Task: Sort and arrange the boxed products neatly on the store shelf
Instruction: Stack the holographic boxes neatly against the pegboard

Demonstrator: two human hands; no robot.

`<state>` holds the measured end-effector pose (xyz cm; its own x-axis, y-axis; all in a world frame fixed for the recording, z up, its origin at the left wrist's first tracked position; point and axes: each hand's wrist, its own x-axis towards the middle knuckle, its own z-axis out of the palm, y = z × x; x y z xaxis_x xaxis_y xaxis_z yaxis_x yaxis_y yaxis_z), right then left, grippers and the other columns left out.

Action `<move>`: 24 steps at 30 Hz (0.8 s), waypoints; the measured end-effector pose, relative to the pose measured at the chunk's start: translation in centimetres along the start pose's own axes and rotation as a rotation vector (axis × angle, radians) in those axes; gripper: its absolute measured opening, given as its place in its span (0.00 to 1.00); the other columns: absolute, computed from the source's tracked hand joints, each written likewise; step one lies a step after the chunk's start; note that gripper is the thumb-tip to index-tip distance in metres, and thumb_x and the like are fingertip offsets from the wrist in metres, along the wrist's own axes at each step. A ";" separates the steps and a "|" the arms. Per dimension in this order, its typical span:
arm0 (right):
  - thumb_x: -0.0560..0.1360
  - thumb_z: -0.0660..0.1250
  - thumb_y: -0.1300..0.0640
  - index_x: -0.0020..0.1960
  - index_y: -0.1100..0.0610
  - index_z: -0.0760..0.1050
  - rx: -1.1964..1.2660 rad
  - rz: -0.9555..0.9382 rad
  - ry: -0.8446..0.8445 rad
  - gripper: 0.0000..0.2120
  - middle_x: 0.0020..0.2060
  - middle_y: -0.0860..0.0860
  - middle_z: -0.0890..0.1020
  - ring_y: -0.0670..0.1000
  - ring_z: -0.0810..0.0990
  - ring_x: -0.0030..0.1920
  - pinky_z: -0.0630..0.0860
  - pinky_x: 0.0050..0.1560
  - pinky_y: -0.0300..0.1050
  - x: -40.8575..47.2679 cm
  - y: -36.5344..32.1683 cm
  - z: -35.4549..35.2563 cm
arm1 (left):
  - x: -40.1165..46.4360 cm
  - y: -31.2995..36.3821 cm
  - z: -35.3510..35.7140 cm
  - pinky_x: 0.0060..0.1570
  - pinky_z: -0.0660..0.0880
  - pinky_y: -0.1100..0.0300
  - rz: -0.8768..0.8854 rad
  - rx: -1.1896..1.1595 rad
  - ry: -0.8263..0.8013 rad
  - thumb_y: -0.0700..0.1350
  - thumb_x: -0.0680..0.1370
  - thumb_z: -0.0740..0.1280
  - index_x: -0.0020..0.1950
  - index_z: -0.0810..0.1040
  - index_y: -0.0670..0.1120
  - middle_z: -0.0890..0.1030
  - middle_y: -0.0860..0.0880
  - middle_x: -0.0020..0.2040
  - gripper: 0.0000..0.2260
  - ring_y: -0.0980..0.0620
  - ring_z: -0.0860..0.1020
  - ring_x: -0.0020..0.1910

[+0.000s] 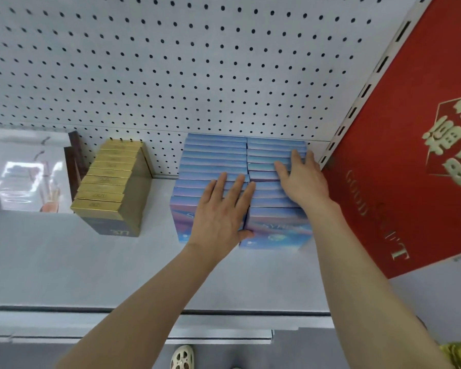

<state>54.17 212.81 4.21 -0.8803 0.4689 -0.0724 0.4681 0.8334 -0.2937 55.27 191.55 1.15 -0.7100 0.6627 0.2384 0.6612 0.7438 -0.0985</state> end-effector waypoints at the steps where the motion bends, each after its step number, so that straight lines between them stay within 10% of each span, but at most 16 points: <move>1: 0.82 0.50 0.37 0.81 0.54 0.50 0.011 -0.011 -0.008 0.34 0.79 0.61 0.49 0.62 0.54 0.78 0.57 0.75 0.56 -0.4 0.2 -0.1 | 0.0 0.0 0.0 0.75 0.56 0.44 0.003 0.007 -0.006 0.68 0.69 0.68 0.79 0.56 0.49 0.60 0.46 0.78 0.46 0.37 0.57 0.77; 14: 0.83 0.51 0.41 0.78 0.58 0.60 -0.085 -0.007 0.192 0.30 0.76 0.64 0.59 0.65 0.64 0.71 0.60 0.72 0.55 -7.1 0.6 1.0 | 0.2 0.4 -0.1 0.77 0.46 0.47 -0.047 0.034 -0.063 0.69 0.72 0.64 0.80 0.45 0.44 0.51 0.47 0.80 0.48 0.42 0.47 0.79; 20: 0.68 0.54 0.23 0.80 0.50 0.56 -0.012 -0.340 0.039 0.48 0.80 0.55 0.53 0.56 0.44 0.80 0.44 0.77 0.53 -10.7 0.6 1.1 | 0.2 0.3 -0.2 0.76 0.47 0.48 -0.048 0.029 -0.081 0.68 0.69 0.68 0.79 0.47 0.45 0.53 0.46 0.80 0.51 0.42 0.49 0.79; 24: 0.74 0.70 0.40 0.80 0.43 0.47 -0.292 -0.409 0.117 0.44 0.81 0.52 0.48 0.55 0.46 0.80 0.44 0.78 0.52 -11.4 1.6 2.5 | -0.2 -0.2 -0.3 0.77 0.45 0.50 -0.016 0.066 -0.094 0.61 0.74 0.69 0.79 0.43 0.43 0.48 0.44 0.80 0.47 0.44 0.46 0.79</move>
<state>64.75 208.07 2.14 -0.9892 0.1031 0.1044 0.1041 0.9946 0.0041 55.36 191.21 1.36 -0.7420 0.6537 0.1486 0.6344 0.7564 -0.1597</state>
